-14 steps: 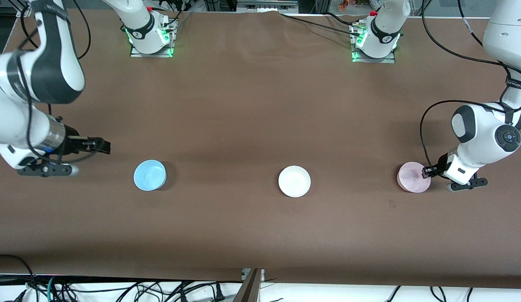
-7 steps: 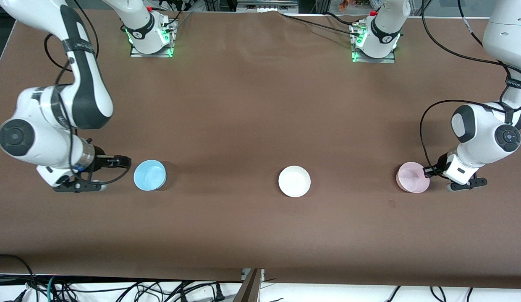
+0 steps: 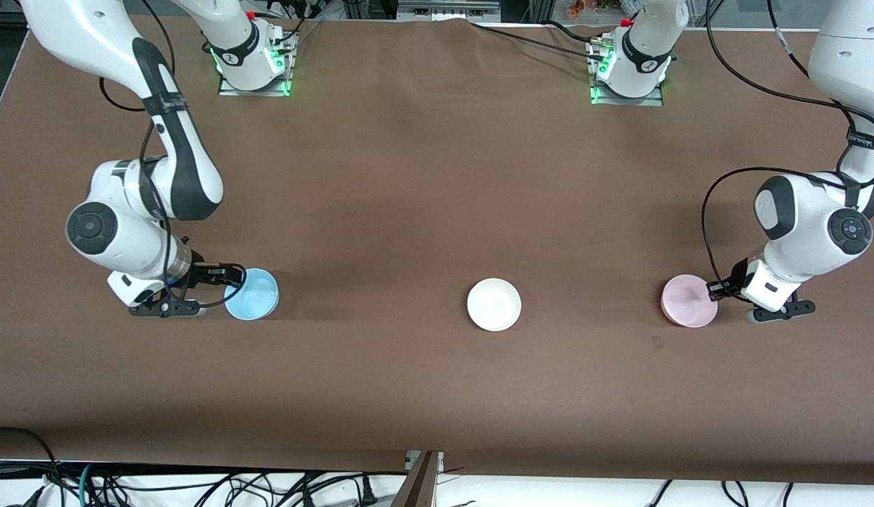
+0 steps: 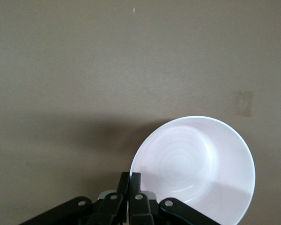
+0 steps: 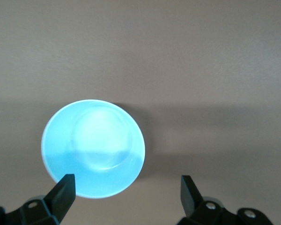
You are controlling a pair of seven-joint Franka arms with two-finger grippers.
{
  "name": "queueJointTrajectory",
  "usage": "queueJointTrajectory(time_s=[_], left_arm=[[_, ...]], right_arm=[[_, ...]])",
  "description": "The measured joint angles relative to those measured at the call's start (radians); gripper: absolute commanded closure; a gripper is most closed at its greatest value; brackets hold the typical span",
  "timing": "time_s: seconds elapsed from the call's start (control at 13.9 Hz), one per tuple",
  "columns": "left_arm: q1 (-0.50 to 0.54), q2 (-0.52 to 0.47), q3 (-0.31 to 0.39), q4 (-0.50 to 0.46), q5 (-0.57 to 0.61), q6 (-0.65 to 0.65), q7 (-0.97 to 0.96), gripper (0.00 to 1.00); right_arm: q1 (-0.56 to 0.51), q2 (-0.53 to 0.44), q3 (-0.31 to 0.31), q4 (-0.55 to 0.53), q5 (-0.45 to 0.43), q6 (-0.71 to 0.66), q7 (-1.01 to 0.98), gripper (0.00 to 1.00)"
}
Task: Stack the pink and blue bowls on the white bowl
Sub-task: 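Carry the pink bowl over the white bowl while the right gripper grasps the blue bowl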
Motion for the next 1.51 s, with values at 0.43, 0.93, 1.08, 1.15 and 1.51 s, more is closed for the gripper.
queueJointTrajectory(time_s=[0.43, 0.93, 1.08, 1.15, 1.51], left_arm=[[-0.005, -0.028, -0.162, 0.018, 0.0, -0.001, -0.312, 1.0], [-0.086, -0.06, -0.313, 0.047, 0.0, -0.004, -0.733, 1.0], [-0.164, -0.06, -0.313, 0.066, 0.0, -0.005, -0.845, 1.0], [-0.199, -0.06, -0.313, 0.071, 0.0, -0.006, -0.888, 1.0], [-0.311, -0.041, -0.305, 0.072, 0.109, -0.019, -1.091, 1.0]], right_arm=[[-0.008, 0.077, -0.001, -0.005, 0.046, 0.095, 0.0, 0.06], [-0.008, 0.111, -0.001, -0.003, 0.063, 0.126, -0.017, 0.3], [-0.008, 0.111, -0.001, -0.003, 0.064, 0.126, -0.023, 0.39], [-0.008, 0.111, -0.001, -0.003, 0.064, 0.126, -0.023, 0.46], [-0.009, 0.111, -0.001, -0.002, 0.065, 0.126, -0.026, 0.63]])
